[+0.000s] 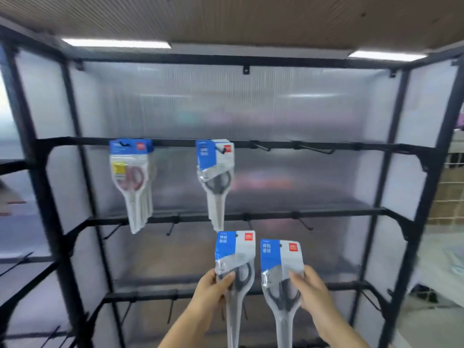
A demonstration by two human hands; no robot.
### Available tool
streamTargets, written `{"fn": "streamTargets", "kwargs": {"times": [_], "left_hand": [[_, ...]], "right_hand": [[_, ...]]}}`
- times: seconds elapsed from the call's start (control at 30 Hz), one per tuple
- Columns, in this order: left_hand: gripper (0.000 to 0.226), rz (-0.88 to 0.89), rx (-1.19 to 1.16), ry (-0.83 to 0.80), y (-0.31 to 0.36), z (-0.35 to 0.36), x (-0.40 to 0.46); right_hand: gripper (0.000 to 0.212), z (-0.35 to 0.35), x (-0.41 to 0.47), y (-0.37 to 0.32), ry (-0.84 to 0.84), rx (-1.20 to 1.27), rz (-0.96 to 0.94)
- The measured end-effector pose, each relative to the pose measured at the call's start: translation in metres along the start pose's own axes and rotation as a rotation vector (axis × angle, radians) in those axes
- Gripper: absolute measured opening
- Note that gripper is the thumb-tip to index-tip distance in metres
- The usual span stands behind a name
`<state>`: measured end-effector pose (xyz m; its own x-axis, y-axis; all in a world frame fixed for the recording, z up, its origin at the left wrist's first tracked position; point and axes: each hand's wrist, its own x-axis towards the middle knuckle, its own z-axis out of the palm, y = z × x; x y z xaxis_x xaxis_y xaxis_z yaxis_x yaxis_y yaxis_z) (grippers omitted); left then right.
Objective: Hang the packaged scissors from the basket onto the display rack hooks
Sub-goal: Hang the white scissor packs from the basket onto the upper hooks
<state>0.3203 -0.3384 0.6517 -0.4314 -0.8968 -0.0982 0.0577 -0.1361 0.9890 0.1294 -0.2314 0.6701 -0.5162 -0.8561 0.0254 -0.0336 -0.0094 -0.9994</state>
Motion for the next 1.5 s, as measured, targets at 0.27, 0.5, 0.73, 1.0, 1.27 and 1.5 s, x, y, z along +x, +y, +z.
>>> {"fn": "streamTargets", "kwargs": {"times": [0.27,0.5,0.73,1.0,1.27,1.5], "left_hand": [[0.024,0.184,0.042,0.019,0.077,-0.071,0.004],[0.026,0.263,-0.105,-0.013,0.121,-0.092,0.01],[0.028,0.238,-0.108,0.001,0.119,-0.093,0.017],[0.022,0.243,-0.176,0.027,0.122,-0.088,0.031],[0.018,0.255,-0.154,0.066,0.12,-0.087,0.039],[0.019,0.247,-0.141,0.111,0.117,-0.086,0.042]], "right_hand": [[0.009,0.073,0.006,-0.101,-0.059,0.009,-0.241],[0.015,0.118,0.02,-0.16,0.115,0.094,-0.421],[0.02,0.131,0.039,-0.169,0.222,0.098,-0.421],[0.024,0.132,0.06,-0.175,0.221,0.099,-0.42],[0.028,0.134,0.078,-0.17,0.219,0.059,-0.413],[0.035,0.138,0.098,-0.165,0.163,0.01,-0.405]]}}
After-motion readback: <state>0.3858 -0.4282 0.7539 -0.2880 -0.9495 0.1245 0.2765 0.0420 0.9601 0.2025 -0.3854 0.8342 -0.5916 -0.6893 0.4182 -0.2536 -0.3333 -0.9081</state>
